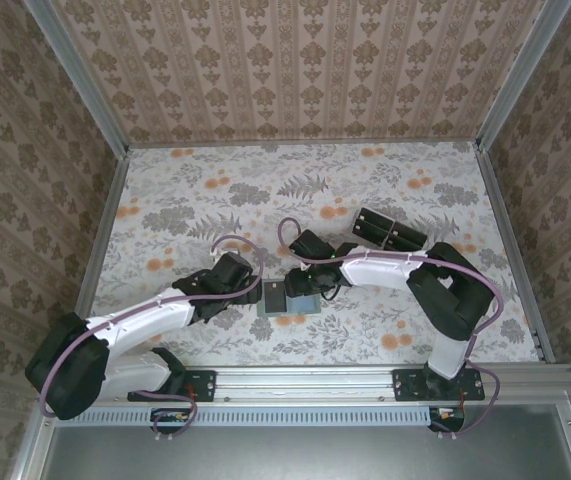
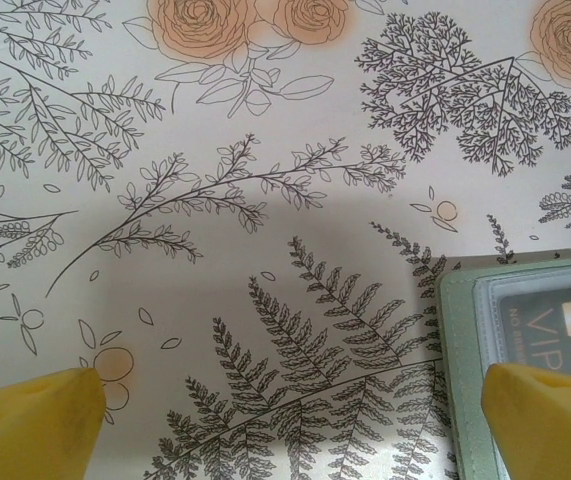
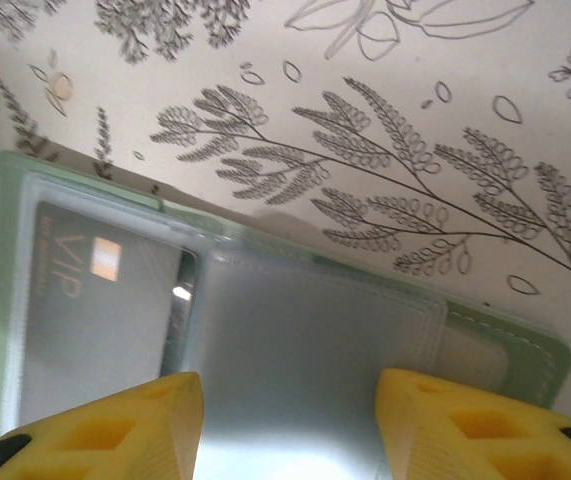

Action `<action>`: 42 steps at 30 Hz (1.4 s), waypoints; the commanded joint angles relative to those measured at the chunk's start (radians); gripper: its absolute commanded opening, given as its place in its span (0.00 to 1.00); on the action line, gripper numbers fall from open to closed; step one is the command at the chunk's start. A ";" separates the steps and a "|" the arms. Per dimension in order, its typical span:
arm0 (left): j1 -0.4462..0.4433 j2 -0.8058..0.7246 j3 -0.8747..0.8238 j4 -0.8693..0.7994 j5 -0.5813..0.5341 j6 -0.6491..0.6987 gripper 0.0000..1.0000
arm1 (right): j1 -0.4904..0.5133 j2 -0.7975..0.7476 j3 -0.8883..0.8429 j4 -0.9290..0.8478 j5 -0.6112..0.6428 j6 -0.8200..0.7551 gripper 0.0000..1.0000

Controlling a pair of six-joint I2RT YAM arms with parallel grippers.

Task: Put the credit cards into the card holder

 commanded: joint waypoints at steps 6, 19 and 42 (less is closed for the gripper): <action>-0.005 -0.003 -0.015 0.017 0.007 0.009 1.00 | 0.003 0.027 -0.097 0.157 -0.121 0.192 0.52; -0.120 -0.108 -0.107 0.092 -0.013 -0.058 1.00 | -0.005 -0.017 -0.196 0.343 -0.118 0.410 0.55; -0.323 -0.009 -0.111 0.299 -0.140 -0.095 1.00 | -0.019 -0.015 -0.219 0.462 -0.178 0.500 0.56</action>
